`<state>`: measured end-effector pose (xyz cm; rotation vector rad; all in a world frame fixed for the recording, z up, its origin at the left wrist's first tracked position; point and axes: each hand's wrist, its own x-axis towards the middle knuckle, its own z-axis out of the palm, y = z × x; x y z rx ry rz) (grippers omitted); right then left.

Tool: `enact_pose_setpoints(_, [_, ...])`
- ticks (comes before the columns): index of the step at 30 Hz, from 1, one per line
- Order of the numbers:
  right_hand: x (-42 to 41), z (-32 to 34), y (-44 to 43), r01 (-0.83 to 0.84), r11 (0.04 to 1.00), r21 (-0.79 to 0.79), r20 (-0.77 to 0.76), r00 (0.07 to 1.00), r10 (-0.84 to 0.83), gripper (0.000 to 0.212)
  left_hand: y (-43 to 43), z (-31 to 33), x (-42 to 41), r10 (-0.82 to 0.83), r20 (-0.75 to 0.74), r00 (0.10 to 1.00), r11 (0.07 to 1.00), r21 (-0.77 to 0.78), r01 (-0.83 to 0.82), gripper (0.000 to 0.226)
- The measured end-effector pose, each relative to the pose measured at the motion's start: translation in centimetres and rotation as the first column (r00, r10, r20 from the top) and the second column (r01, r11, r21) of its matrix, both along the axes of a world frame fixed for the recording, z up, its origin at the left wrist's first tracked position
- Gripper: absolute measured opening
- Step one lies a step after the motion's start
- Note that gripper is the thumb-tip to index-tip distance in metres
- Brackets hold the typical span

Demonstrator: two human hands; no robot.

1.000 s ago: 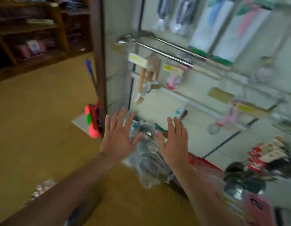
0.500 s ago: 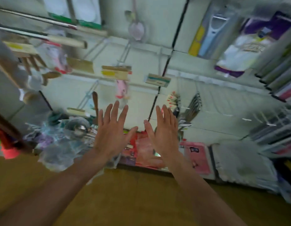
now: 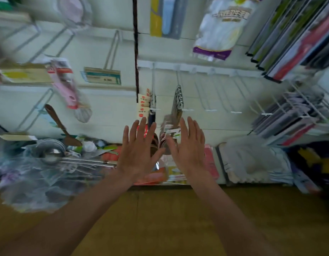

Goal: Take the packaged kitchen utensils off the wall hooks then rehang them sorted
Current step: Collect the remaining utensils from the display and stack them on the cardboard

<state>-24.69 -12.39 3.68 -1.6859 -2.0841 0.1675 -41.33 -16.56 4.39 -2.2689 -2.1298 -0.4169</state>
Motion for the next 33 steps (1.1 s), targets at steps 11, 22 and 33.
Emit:
enact_pose_setpoints(11, [2.4,-3.0,5.1,0.041,0.999,0.032,-0.038,0.998,-0.040,0.068,4.1,-2.7,4.3,-0.089,-0.032,0.996,0.996,0.005,0.089,0.076])
enact_pose_setpoints(22, [-0.8,-3.8,11.5,0.154,0.987,-0.043,-0.182,0.970,-0.159,0.046,6.3,-4.6,3.0,-0.132,-0.007,0.991,0.990,0.055,0.133,0.072])
enact_pose_setpoints(33, [-1.3,-3.6,11.3,0.192,0.978,-0.077,-0.239,0.949,-0.205,0.033,5.2,-5.1,2.0,-0.170,0.012,0.985,0.981,0.093,0.168,0.066])
